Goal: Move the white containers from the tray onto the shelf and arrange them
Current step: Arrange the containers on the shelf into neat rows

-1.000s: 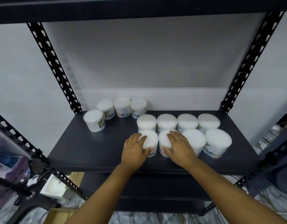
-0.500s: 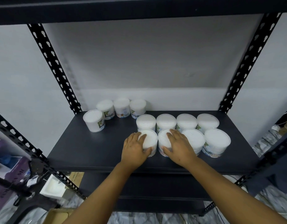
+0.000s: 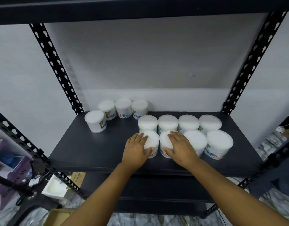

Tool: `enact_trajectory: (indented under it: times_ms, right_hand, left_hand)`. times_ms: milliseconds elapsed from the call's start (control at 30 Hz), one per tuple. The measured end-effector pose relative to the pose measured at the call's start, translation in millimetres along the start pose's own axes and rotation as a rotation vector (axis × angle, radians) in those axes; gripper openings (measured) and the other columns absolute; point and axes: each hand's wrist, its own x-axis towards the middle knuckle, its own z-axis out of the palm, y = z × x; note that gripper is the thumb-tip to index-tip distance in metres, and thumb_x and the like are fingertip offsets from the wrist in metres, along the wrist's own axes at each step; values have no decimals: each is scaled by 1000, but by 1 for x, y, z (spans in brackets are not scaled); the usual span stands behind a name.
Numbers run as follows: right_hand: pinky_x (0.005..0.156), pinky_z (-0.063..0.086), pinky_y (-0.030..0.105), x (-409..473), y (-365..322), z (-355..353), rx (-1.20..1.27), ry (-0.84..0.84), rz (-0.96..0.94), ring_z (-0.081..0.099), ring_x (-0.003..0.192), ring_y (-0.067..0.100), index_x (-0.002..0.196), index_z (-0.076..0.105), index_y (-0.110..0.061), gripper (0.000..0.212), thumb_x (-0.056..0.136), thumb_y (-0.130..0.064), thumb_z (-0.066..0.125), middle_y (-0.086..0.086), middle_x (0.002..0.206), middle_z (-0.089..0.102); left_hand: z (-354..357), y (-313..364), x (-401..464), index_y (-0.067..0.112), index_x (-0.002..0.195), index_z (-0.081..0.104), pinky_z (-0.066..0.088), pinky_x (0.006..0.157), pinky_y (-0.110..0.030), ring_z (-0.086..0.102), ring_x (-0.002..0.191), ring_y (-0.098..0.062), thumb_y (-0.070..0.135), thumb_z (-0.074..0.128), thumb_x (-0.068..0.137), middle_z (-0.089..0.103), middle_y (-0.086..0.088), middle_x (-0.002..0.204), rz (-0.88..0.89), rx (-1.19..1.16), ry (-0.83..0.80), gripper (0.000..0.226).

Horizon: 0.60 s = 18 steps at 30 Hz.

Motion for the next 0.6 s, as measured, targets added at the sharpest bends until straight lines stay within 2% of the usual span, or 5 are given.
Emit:
enact_trajectory:
  times_ms: [200,600]
  right_hand:
    - [116,13,33,-2,2,1,44,3,0,24,142,26,143,35,-10,70,90,-51,51,11,153,29]
    - [116,15,30,2,4,3,50,15,-37,27,141,24,141,38,-10,63,91,-46,52,9,151,33]
  left_hand:
    - [-3,2,0,20,139,45,24,109,-36,30,135,-21,57,52,87,40,-3,144,-8,15,54,64]
    - [-2,0,-2,21,141,44,20,113,-36,27,139,-21,54,49,90,38,-2,148,6,-8,27,61]
